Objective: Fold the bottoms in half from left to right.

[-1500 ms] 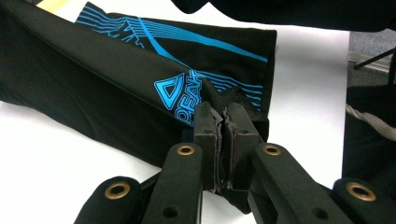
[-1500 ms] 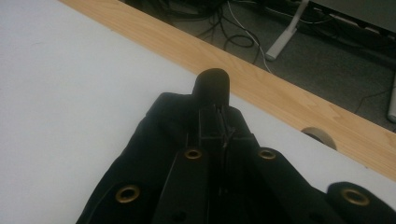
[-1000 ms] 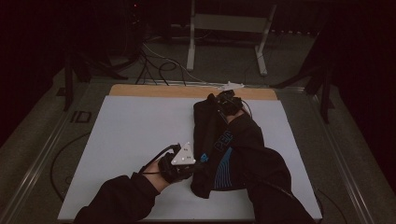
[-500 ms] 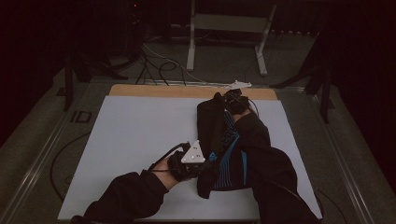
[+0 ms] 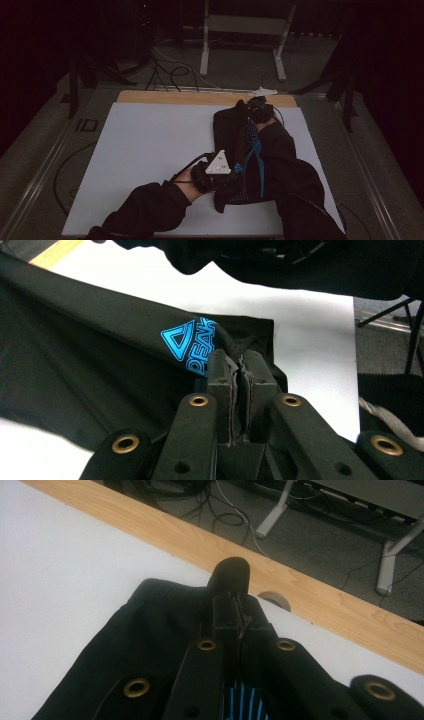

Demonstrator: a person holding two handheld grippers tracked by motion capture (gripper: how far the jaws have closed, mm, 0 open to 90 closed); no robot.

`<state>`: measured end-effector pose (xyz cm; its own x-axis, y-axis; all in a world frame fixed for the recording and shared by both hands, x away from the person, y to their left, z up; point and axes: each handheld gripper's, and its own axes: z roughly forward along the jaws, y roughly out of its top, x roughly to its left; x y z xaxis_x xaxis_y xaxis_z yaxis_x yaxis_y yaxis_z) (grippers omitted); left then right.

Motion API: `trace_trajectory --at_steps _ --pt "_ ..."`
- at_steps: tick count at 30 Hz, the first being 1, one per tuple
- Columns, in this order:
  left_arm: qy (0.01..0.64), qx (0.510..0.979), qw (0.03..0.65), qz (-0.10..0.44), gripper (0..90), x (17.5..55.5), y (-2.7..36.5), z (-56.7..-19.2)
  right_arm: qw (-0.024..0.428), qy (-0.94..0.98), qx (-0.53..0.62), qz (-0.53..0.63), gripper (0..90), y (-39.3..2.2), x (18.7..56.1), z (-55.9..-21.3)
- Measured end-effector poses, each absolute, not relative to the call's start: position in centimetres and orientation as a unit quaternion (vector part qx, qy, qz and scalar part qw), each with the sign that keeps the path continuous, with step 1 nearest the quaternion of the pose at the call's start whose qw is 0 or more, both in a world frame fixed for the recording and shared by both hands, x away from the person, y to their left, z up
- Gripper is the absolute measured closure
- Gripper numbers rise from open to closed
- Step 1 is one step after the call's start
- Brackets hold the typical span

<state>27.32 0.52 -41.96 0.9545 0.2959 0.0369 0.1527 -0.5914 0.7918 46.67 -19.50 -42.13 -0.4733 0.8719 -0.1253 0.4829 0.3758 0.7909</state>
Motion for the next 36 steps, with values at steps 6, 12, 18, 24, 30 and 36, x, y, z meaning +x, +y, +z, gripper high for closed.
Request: trace_trajectory --at_steps 6,12,18,24,30,36 --pt "0.123 0.888 0.435 0.081 85.7 27.5 -0.3 -42.2 0.277 0.783 0.433 0.350 89.1 -20.2 46.9 -42.6" --pt "0.123 0.885 0.442 0.075 85.6 27.7 -0.8 -42.9 0.272 0.784 0.438 0.345 89.0 -20.8 47.2 -43.9" --pt "0.123 0.886 0.442 0.069 85.6 28.0 -1.3 -43.7 0.268 0.789 0.440 0.333 89.0 -21.2 47.4 -45.1" --pt "0.124 0.885 0.445 0.062 85.6 28.4 -2.1 -44.4 0.267 0.791 0.441 0.329 89.0 -21.7 47.7 -46.0" --pt "0.120 0.883 0.450 0.057 85.5 28.8 -3.1 -45.3 0.264 0.794 0.444 0.321 89.0 -22.2 48.2 -46.8" --pt "0.118 0.878 0.462 0.049 85.4 29.2 -3.9 -46.4 0.262 0.797 0.443 0.315 89.0 -22.6 48.6 -47.2"
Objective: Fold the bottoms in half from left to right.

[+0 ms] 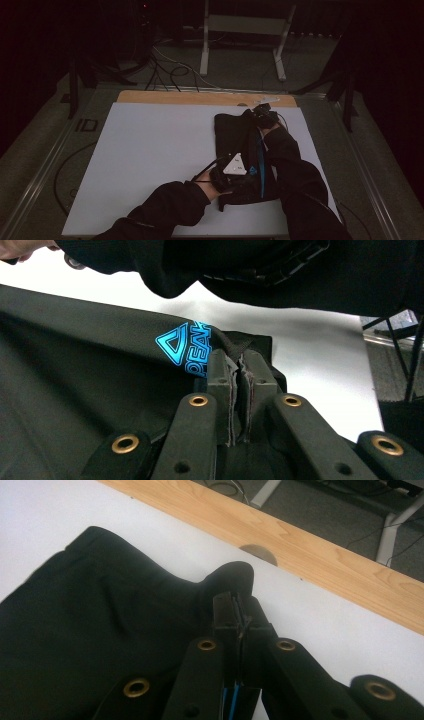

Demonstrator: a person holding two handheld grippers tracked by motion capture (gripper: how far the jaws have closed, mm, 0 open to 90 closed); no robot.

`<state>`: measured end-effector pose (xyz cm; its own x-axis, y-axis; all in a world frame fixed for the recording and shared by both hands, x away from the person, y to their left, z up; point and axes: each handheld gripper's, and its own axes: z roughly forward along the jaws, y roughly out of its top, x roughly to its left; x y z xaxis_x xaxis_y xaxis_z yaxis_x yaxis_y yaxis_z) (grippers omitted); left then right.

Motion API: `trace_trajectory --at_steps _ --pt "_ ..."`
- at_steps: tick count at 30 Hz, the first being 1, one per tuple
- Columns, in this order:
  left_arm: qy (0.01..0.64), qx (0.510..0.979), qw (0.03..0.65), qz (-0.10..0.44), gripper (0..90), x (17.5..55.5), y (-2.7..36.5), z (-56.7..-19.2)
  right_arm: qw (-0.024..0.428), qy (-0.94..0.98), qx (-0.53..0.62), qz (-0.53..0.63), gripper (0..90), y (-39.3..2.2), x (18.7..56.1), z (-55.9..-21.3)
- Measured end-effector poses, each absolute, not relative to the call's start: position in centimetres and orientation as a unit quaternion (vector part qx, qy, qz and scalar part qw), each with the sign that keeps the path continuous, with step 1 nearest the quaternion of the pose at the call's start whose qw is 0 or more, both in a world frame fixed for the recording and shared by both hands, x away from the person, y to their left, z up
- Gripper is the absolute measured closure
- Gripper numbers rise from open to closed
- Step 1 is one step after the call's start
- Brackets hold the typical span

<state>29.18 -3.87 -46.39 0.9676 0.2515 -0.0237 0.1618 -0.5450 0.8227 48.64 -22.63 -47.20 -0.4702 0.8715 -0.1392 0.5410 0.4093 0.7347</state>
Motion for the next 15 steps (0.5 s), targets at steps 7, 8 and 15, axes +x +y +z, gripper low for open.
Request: trace_trajectory --at_steps 7,8,15 --pt "0.124 0.878 0.462 0.033 85.4 29.7 -4.6 -47.5 0.259 0.802 0.447 0.301 88.9 -23.0 49.1 -48.1" --pt "0.125 0.878 0.460 0.033 85.4 29.8 -4.7 -47.6 0.258 0.802 0.447 0.300 88.9 -23.1 49.2 -48.3" --pt "0.123 0.878 0.461 0.028 85.3 30.2 -5.2 -48.2 0.252 0.802 0.452 0.297 88.8 -23.5 49.5 -49.3"
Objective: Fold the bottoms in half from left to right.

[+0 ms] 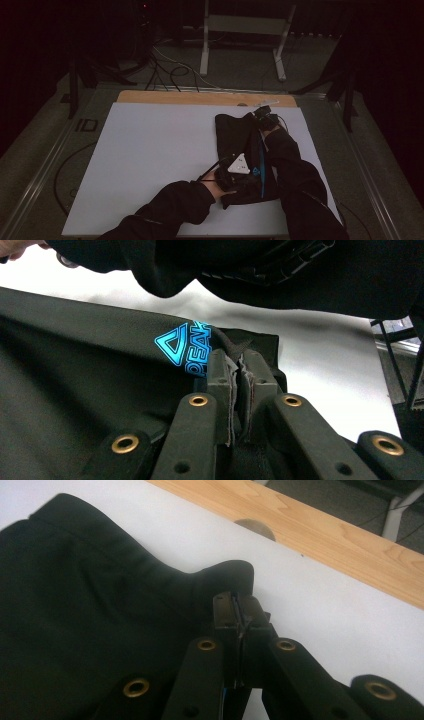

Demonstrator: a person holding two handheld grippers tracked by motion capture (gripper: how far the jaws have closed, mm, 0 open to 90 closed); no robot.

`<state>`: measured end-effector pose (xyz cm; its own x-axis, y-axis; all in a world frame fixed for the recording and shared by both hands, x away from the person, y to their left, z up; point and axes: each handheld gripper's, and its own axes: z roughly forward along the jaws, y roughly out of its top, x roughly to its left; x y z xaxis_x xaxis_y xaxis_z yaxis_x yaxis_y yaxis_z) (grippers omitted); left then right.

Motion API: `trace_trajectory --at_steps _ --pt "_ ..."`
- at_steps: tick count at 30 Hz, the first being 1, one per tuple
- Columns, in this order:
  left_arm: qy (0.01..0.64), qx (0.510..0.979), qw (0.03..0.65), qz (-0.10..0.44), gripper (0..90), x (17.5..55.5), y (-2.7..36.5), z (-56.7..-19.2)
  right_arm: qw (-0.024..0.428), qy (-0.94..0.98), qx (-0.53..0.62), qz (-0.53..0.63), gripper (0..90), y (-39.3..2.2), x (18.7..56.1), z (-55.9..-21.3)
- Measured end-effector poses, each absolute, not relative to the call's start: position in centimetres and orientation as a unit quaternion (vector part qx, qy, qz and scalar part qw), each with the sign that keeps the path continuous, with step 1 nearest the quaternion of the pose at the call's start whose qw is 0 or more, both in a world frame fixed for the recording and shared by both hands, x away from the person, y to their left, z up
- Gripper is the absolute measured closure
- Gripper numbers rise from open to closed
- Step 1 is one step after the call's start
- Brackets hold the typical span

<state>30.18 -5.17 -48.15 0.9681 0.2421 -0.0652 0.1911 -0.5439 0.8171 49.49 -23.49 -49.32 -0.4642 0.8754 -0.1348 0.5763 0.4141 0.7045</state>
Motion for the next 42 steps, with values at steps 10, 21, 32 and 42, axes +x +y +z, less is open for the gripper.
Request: trace_trajectory --at_steps 10,21,32,42 --pt "0.122 0.878 0.462 0.024 85.3 30.6 -5.8 -48.0 0.249 0.801 0.460 0.291 88.1 -24.1 49.5 -50.2" --pt "0.118 0.881 0.458 0.020 85.2 30.7 -6.7 -48.2 0.247 0.798 0.467 0.290 82.4 -24.5 49.3 -51.0" --pt "0.106 0.887 0.449 0.017 85.1 30.5 -7.8 -47.5 0.237 0.778 0.465 0.349 47.2 -25.6 47.1 -48.2" --pt "0.090 0.899 0.427 0.016 84.3 30.7 -10.2 -47.4 0.240 0.763 0.466 0.378 45.2 -26.3 45.4 -46.5"
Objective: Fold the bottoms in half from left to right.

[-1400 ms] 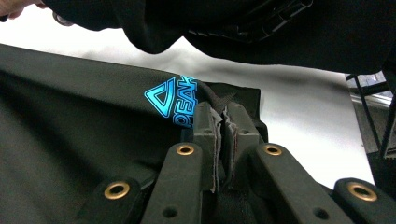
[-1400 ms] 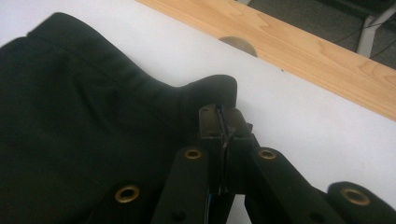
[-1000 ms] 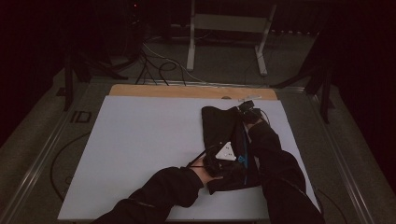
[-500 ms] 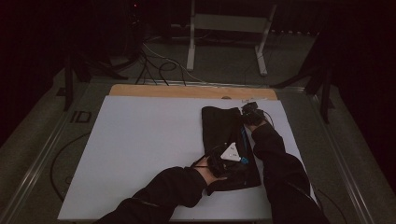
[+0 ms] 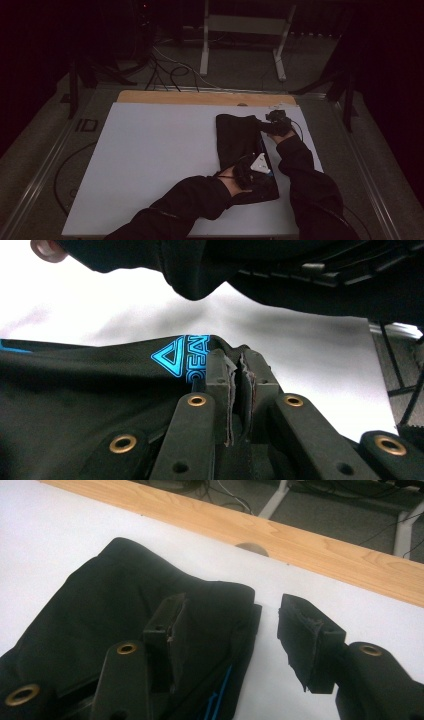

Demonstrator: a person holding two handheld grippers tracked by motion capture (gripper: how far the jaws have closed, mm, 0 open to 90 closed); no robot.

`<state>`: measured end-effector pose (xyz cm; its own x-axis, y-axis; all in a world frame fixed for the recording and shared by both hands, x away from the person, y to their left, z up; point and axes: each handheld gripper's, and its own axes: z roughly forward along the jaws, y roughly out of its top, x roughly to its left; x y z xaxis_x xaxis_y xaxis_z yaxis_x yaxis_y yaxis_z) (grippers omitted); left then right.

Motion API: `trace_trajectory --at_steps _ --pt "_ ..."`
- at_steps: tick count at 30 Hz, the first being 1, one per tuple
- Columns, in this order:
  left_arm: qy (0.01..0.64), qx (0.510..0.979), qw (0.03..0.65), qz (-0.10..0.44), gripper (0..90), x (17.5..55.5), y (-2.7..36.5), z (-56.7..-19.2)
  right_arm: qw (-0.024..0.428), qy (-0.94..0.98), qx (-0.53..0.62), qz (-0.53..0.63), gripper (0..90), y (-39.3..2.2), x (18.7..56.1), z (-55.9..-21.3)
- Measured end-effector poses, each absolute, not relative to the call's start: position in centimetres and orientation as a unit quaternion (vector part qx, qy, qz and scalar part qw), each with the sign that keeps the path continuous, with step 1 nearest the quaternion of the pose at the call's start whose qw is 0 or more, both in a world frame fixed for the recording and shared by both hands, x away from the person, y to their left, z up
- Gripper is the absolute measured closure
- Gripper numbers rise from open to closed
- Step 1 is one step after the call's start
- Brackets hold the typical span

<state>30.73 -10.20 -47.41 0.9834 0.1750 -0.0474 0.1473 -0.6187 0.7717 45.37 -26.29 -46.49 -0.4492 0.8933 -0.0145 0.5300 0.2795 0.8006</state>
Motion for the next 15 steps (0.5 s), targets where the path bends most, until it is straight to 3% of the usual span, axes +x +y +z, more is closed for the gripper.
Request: trace_trajectory --at_steps 6,10,11,15 --pt "0.081 0.908 0.412 0.010 81.4 30.7 -10.9 -47.9 0.240 0.761 0.464 0.385 45.2 -26.6 44.9 -46.1" --pt "0.081 0.902 0.423 -0.003 73.5 30.7 -10.9 -48.0 0.236 0.762 0.462 0.388 43.6 -26.7 44.6 -46.1" --pt "0.080 0.899 0.431 -0.006 66.8 30.7 -10.8 -47.8 0.233 0.761 0.463 0.391 41.7 -26.7 44.4 -46.0" --pt "0.085 0.893 0.442 -0.002 60.1 30.9 -10.4 -47.3 0.231 0.759 0.463 0.395 40.4 -26.8 44.2 -46.0"
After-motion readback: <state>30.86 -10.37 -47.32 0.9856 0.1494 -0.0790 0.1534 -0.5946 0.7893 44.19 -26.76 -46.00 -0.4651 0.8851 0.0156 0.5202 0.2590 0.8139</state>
